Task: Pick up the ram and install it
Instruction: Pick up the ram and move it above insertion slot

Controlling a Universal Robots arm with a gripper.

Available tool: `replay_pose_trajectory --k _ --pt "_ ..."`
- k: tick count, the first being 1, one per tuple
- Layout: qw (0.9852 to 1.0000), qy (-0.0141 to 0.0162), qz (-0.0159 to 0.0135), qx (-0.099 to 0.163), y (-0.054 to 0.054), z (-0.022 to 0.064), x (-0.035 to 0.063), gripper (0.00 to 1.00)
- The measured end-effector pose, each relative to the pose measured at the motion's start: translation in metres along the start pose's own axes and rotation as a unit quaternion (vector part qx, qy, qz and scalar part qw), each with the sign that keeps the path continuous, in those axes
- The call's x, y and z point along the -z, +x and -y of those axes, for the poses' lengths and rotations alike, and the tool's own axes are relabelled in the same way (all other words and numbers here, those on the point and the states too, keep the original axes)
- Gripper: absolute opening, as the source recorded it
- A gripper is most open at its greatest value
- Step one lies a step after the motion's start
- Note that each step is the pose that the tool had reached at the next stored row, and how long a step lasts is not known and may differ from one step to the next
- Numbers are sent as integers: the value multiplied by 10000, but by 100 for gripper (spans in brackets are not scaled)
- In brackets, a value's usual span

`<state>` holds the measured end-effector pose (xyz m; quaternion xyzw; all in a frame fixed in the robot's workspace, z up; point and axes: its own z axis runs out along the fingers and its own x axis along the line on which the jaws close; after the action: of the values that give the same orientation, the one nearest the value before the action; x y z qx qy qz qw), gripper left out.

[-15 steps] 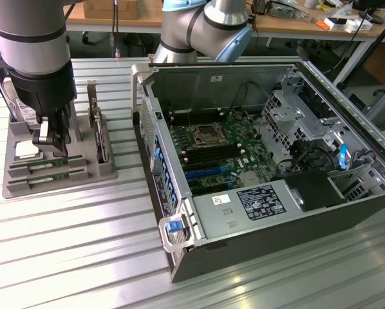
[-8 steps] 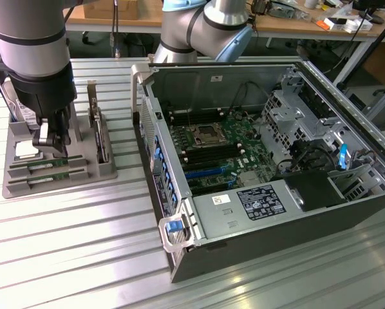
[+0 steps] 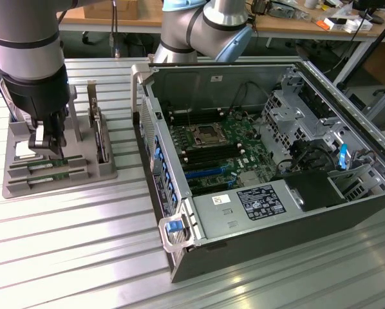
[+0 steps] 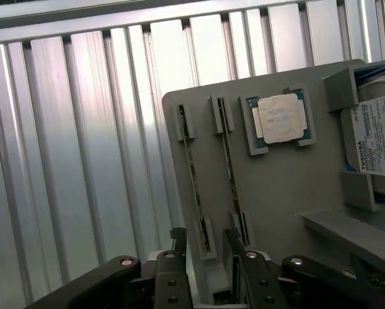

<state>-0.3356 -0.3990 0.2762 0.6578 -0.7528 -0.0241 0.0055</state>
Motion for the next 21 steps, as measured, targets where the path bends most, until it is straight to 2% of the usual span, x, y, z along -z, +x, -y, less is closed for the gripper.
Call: replay_pose_trajectory --k 3,5,10,11,21 --pt "9993 -8 -26 380 0 -1 -13 36" --pt "9971 -15 -48 753 1 -1 -25 36" --pt "9932 -24 -75 1161 1 -1 -41 36" --pt "9928 -24 -77 1196 2 -1 -45 36" --pt "9928 -24 -78 1196 6 -18 -122 36"
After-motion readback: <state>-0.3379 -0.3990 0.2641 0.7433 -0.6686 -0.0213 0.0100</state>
